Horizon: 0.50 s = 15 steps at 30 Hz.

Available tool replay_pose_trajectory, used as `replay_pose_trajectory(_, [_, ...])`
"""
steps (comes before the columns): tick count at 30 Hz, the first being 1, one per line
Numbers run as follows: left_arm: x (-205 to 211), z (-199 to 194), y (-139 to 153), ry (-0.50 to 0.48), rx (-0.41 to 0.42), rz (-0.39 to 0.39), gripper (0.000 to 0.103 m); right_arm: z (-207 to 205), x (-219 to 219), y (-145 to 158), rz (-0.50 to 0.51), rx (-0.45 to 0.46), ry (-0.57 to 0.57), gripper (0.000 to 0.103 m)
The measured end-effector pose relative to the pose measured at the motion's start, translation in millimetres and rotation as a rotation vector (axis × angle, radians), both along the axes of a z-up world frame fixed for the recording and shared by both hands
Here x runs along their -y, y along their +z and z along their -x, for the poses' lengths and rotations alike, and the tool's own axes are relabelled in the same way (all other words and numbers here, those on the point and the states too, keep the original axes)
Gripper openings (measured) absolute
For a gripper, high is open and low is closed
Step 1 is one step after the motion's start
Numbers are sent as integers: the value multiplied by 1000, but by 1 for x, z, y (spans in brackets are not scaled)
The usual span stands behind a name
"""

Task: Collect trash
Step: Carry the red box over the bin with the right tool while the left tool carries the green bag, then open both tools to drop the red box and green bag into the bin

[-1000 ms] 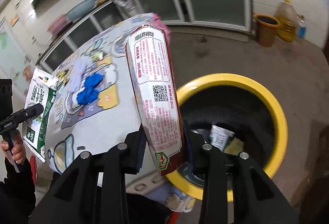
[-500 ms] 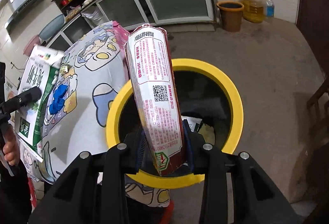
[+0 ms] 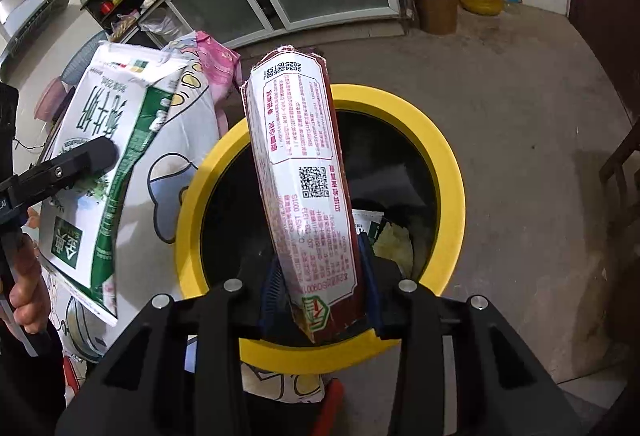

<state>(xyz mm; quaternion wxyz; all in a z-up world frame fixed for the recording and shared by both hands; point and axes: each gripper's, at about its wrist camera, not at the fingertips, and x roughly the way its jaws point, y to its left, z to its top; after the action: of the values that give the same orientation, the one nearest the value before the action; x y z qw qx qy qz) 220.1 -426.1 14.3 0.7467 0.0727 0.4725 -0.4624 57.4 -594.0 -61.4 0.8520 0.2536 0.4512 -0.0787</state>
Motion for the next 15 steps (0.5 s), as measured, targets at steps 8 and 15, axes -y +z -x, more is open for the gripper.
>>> replay_pose_trajectory(8, [-10,-8,-5,76,-40,55,88,3,17,-3,-33,4,-49,66])
replay_pose_trajectory(15, [-47,-12,4,142,-14,80,92,16,14,-3,-22,0,-75,67])
